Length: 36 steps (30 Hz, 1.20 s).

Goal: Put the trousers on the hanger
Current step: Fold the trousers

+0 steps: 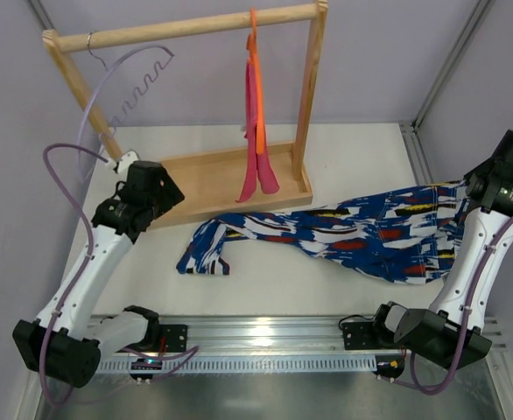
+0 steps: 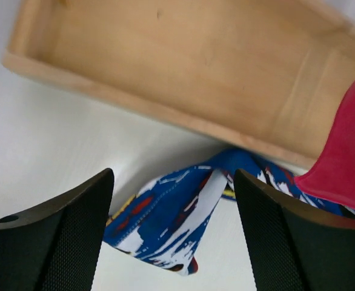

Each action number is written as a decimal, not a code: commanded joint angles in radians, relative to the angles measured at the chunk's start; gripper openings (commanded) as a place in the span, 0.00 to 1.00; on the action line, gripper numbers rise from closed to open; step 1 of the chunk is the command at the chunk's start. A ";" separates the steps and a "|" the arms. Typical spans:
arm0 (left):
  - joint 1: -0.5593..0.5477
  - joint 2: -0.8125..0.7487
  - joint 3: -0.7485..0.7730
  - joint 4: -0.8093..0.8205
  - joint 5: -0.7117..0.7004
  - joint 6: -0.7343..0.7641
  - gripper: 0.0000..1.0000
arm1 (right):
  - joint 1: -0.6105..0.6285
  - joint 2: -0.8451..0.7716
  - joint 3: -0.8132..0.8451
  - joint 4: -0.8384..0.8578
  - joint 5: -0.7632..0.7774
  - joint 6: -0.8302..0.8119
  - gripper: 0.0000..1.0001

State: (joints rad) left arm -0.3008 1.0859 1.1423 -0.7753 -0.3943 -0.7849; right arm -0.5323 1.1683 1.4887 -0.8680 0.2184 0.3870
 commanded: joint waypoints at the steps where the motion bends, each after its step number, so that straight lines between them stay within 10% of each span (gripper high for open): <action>1: 0.000 0.040 -0.155 0.050 0.222 -0.155 0.82 | -0.006 -0.044 -0.021 0.061 0.012 -0.005 0.04; 15: 0.051 -0.074 -0.292 -0.127 0.265 -0.864 0.90 | -0.006 -0.085 -0.085 0.101 -0.033 0.000 0.04; 25: 0.261 0.164 -0.329 -0.110 0.636 -0.850 0.88 | -0.005 -0.099 -0.091 0.104 -0.037 -0.007 0.04; 36: 0.288 0.374 -0.346 -0.134 0.729 -0.732 0.86 | -0.005 -0.102 -0.100 0.115 -0.033 -0.005 0.04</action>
State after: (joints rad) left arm -0.0341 1.4338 0.8070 -0.8837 0.2752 -1.5665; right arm -0.5343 1.0885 1.3796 -0.8154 0.1940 0.3870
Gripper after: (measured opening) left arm 0.866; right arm 0.105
